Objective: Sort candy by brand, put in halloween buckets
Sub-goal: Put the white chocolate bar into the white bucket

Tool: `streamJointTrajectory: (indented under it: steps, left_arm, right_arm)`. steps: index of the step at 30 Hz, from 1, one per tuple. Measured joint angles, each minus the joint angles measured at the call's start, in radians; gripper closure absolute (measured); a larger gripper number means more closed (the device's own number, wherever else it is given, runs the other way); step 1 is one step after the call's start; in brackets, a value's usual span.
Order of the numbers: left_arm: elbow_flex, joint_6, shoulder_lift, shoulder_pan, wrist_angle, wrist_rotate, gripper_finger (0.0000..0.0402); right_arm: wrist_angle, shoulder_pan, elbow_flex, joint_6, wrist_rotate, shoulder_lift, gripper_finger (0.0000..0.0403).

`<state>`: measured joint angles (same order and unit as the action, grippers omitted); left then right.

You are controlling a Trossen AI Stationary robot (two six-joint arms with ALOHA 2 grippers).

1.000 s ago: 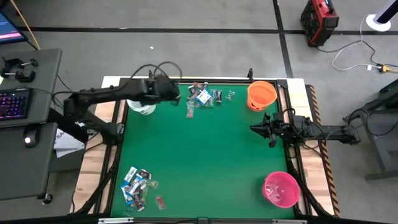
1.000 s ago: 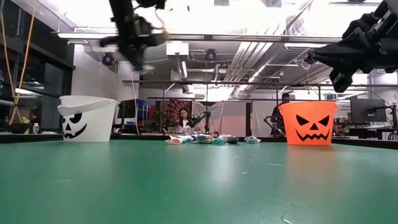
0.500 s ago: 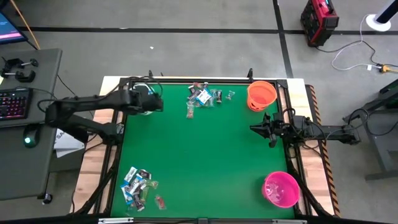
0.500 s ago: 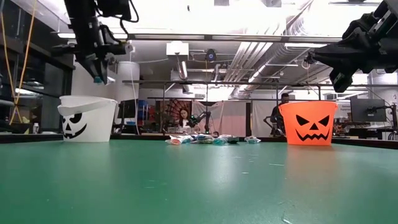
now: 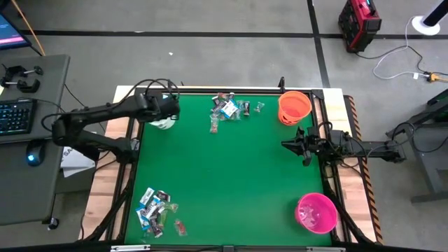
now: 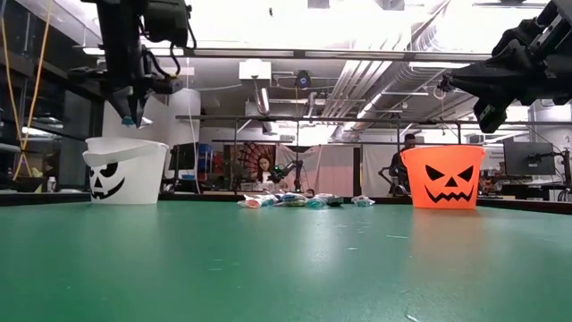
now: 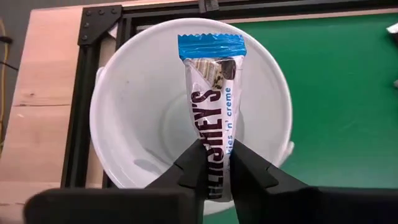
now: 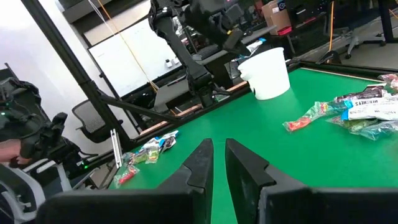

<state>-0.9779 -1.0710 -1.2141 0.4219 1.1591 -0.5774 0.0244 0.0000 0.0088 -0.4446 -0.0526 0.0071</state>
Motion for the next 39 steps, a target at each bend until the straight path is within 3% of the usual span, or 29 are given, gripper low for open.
streamJointTrajectory:
  steps: [12,16,19,22,25,31,36,39]
  left_arm:
    - [0.000,0.037,0.003,0.045,0.001,0.067,0.0257]
    - [-0.025,0.101,0.003,0.036,-0.012,0.185,0.0231]
    - [-0.058,0.238,0.003,-0.016,-0.110,0.354,0.0222]
    - [-0.089,0.317,0.000,-0.127,-0.186,0.534,0.0223]
    - [-0.104,0.300,-0.024,-0.293,-0.130,0.603,0.0228]
    - [-0.075,0.039,-0.106,-0.648,0.150,0.690,0.0231]
    - [0.020,-0.135,-0.151,-0.884,0.007,0.877,0.0231]
    - [0.085,-0.215,-0.177,-0.972,-0.078,0.915,0.0231]
  right_arm:
    - [0.000,0.000,0.000,0.000,0.000,0.000,0.0368]
    - [0.000,0.000,0.000,0.000,0.000,0.000,0.0368]
    - [0.000,0.000,0.000,0.000,0.000,0.000,0.0368]
    - [0.000,0.000,0.000,0.000,0.000,0.000,0.0368]
    - [0.000,0.000,0.000,0.000,0.000,0.000,0.0368]
    - [0.000,0.000,0.000,0.000,0.000,0.000,0.0368]
    - [0.000,0.000,0.000,0.000,0.000,0.000,0.0368]
    - [0.000,0.000,0.000,0.000,0.000,0.000,0.0368]
